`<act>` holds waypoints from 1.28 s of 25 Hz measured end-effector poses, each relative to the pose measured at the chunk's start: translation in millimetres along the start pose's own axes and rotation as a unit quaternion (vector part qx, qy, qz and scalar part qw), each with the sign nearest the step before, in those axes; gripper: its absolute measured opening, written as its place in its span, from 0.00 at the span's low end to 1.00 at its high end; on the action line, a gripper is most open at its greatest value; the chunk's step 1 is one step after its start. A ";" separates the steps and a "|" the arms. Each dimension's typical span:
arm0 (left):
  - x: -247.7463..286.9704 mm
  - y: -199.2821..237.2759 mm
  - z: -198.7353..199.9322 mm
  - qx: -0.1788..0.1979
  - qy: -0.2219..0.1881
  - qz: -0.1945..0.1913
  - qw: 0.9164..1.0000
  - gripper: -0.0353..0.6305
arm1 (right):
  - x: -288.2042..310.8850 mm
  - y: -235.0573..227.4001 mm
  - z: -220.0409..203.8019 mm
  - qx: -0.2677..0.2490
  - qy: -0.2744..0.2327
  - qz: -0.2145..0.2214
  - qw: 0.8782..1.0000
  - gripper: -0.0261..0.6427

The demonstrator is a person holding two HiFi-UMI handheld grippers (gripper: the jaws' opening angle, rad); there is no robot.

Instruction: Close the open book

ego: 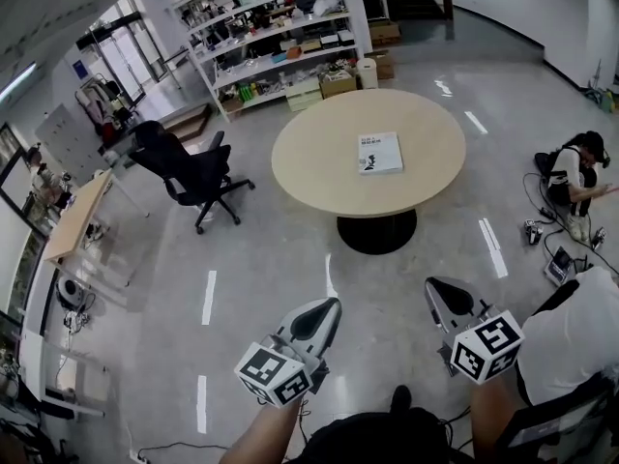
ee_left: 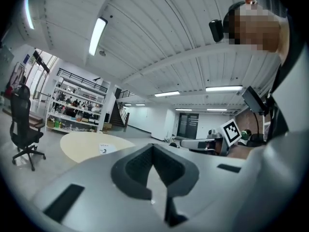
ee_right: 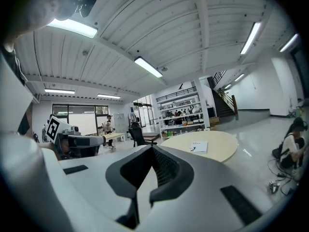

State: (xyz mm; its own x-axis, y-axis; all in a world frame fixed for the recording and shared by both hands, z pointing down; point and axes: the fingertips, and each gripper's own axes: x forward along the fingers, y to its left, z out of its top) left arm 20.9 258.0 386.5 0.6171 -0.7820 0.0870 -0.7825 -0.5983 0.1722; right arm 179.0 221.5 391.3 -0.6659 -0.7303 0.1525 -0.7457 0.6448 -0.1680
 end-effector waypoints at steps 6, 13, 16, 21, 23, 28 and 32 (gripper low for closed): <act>-76.5 -24.5 -8.6 -0.007 -0.015 -0.024 1.000 0.03 | -52.7 69.7 -14.5 -0.001 -0.013 -0.047 0.999 0.03; -154.3 -43.3 -38.0 -0.022 0.004 -0.051 0.998 0.03 | -95.0 138.7 -36.5 0.004 -0.004 -0.089 0.996 0.03; -173.6 -58.2 -36.4 -0.021 -0.003 -0.054 0.998 0.03 | -118.2 151.7 -35.1 0.003 -0.017 -0.107 0.994 0.03; -188.3 -81.7 -23.7 -0.008 -0.015 -0.049 0.999 0.03 | -145.5 164.0 -29.1 -0.006 -0.024 -0.103 0.994 0.03; -190.1 -92.6 -21.0 -0.007 -0.018 -0.048 0.999 0.03 | -154.7 166.1 -23.9 -0.009 -0.029 -0.099 0.995 0.03; -187.6 -123.0 -18.5 0.001 -0.019 -0.057 0.998 0.03 | -178.7 162.7 -16.0 -0.011 -0.042 -0.094 0.995 0.03; -186.0 -138.6 -19.7 0.006 -0.016 -0.058 0.998 0.03 | -190.0 160.4 -17.2 -0.010 -0.045 -0.089 0.995 0.03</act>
State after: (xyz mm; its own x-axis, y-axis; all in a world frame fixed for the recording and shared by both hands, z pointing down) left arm 16.3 489.8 365.8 0.7012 -0.7121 0.0351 -0.7066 -0.6875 0.1675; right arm 185.5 467.6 352.2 -0.5195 -0.8497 0.0906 -0.8523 0.5076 -0.1262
